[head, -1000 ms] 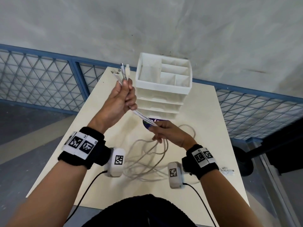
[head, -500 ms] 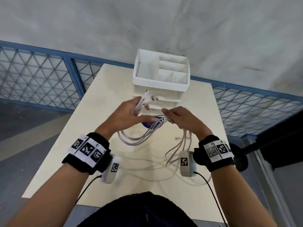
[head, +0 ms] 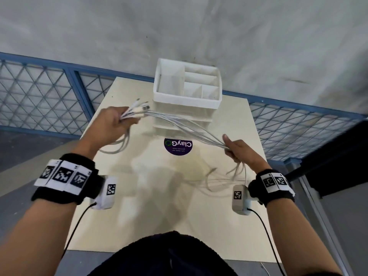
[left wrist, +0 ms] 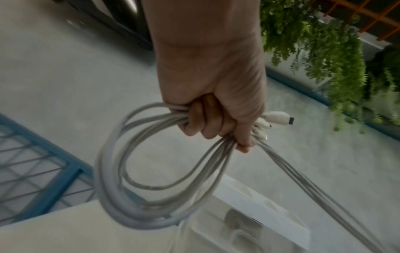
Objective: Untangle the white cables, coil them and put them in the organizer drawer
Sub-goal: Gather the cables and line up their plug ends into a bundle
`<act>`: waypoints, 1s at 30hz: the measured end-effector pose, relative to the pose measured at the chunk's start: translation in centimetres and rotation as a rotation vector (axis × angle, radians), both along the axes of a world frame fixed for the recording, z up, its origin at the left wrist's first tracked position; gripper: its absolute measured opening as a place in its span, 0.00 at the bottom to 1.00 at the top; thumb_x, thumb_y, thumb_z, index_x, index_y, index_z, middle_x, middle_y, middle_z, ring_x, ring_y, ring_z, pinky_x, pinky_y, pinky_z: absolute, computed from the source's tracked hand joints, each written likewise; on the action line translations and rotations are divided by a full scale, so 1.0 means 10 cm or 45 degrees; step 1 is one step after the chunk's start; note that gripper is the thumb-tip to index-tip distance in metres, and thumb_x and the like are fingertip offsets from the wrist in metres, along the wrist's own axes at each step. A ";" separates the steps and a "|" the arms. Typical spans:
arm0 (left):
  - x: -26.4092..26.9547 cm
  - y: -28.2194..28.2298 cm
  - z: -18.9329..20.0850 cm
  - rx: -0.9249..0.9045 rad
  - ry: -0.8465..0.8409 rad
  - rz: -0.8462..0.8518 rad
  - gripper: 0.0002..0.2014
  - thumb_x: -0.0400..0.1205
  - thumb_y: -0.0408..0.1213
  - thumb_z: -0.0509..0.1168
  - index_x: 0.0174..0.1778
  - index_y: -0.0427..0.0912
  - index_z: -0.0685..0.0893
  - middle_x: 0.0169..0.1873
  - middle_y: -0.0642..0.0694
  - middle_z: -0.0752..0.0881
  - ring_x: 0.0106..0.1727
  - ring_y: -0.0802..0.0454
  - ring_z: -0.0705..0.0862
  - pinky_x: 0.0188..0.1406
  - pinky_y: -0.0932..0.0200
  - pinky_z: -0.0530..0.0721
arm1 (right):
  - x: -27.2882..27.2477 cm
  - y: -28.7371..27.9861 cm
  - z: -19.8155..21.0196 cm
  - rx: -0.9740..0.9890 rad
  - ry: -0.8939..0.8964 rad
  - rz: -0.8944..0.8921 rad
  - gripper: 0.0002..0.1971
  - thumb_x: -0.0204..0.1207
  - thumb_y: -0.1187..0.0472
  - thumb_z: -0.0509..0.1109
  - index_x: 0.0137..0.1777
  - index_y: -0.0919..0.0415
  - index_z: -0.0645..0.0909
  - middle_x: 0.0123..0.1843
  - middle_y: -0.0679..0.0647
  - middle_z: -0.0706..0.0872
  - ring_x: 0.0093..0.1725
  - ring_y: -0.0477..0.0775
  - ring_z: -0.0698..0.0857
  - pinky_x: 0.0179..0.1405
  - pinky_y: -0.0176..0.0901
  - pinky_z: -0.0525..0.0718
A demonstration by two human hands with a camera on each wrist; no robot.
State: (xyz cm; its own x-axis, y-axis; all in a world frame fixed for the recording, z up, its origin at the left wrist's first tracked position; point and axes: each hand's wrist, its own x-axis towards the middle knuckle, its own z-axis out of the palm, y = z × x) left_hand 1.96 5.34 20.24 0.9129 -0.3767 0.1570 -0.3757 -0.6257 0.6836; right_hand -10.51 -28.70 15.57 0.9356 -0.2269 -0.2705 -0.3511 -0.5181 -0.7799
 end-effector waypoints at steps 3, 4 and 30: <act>0.04 0.08 -0.09 0.155 0.007 -0.020 0.04 0.78 0.37 0.69 0.43 0.40 0.87 0.26 0.44 0.80 0.32 0.43 0.78 0.31 0.62 0.76 | -0.09 -0.30 -0.07 -0.221 -0.052 -0.202 0.32 0.81 0.42 0.60 0.16 0.57 0.68 0.13 0.46 0.72 0.19 0.45 0.72 0.30 0.40 0.70; 0.02 0.05 -0.15 0.199 0.007 -0.052 0.04 0.78 0.36 0.69 0.44 0.41 0.87 0.27 0.44 0.80 0.35 0.40 0.80 0.35 0.56 0.77 | -0.12 -0.39 -0.06 -0.304 -0.070 -0.254 0.31 0.80 0.44 0.63 0.16 0.57 0.70 0.15 0.47 0.76 0.23 0.48 0.76 0.34 0.43 0.73; -0.31 -0.32 -0.47 0.211 0.351 -0.411 0.13 0.75 0.50 0.71 0.35 0.44 0.83 0.25 0.47 0.80 0.28 0.57 0.74 0.30 0.65 0.68 | 0.15 0.18 -0.28 -0.163 0.013 -0.014 0.14 0.82 0.53 0.63 0.41 0.59 0.85 0.36 0.54 0.88 0.35 0.51 0.86 0.43 0.43 0.82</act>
